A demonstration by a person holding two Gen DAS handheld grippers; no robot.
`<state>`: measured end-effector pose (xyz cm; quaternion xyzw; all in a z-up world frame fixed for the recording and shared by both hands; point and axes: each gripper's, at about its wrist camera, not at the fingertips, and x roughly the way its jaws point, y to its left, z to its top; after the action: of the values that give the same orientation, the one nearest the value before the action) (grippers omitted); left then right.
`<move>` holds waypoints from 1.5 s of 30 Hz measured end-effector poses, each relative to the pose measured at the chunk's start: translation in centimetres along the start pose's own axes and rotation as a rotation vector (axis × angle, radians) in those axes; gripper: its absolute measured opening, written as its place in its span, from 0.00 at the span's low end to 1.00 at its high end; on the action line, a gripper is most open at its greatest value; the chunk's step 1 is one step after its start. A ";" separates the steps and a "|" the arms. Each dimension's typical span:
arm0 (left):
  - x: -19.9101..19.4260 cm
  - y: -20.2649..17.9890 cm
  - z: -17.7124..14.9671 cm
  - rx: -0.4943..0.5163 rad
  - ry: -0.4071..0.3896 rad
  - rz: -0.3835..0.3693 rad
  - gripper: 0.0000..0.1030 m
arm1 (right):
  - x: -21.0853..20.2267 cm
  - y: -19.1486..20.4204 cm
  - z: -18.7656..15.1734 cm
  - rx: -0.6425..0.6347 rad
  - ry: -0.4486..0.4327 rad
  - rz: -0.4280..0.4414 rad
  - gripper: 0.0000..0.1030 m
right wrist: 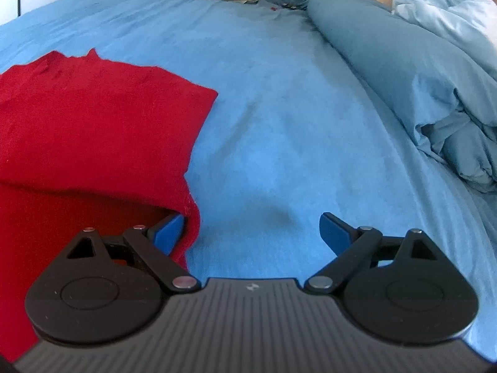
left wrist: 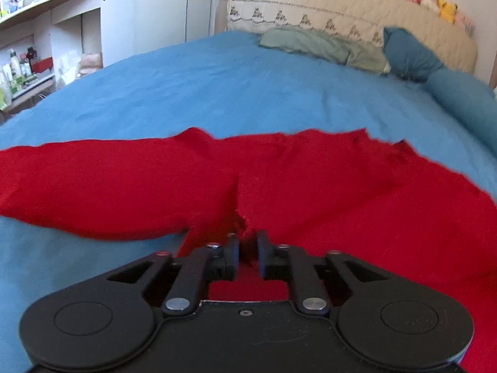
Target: Fold small clothes
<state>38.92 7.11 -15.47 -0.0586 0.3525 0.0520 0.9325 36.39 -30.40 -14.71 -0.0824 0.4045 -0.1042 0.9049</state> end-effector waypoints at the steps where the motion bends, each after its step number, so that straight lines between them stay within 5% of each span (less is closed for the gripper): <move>1: -0.6 0.3 0.0 0.008 -0.007 0.027 0.42 | -0.3 -0.1 0.0 -0.004 -0.001 0.009 1.00; 5: -3.1 0.4 0.7 0.052 -0.081 0.005 0.50 | -3.4 -0.4 0.2 0.003 -0.081 0.118 1.00; 7: -3.2 -0.3 1.5 0.061 -0.071 -0.053 0.61 | -4.3 0.0 0.7 0.055 -0.134 0.236 1.00; 11: -1.2 -2.4 2.7 0.084 -0.034 -0.126 0.61 | -2.4 2.6 1.8 0.122 -0.152 0.368 1.00; 16: 2.0 -3.4 2.2 0.153 0.035 -0.116 0.62 | 1.8 2.6 0.9 0.165 -0.056 0.368 1.00; 21: 2.4 -2.4 1.1 0.162 0.035 -0.129 0.63 | 0.5 1.4 1.7 0.178 -0.116 0.389 1.00; 26: 2.2 -2.6 0.6 0.141 0.030 -0.120 0.63 | 1.9 3.1 6.0 0.185 -0.162 0.430 1.00; 31: 2.5 -3.0 1.0 0.149 0.036 -0.115 0.63 | 8.5 4.7 9.0 0.158 -0.073 0.276 1.00; 34: 2.8 -2.8 1.1 0.143 0.035 -0.125 0.63 | 9.9 3.3 8.4 0.253 -0.104 0.274 1.00; 39: 2.5 -3.0 1.2 0.153 0.023 -0.117 0.64 | 7.8 3.5 8.8 0.229 -0.134 0.275 1.00; 42: 0.8 -2.5 1.9 0.110 0.017 -0.090 0.65 | 4.7 2.7 8.8 0.263 -0.157 0.354 1.00; 45: -2.1 -1.3 2.6 0.078 -0.003 -0.076 0.80 | 1.2 2.7 9.1 0.218 -0.145 0.393 1.00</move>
<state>39.25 6.12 -12.03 -0.0356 0.3502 0.0030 0.9360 44.26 -27.46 -10.21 0.0888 0.3331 0.0369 0.9380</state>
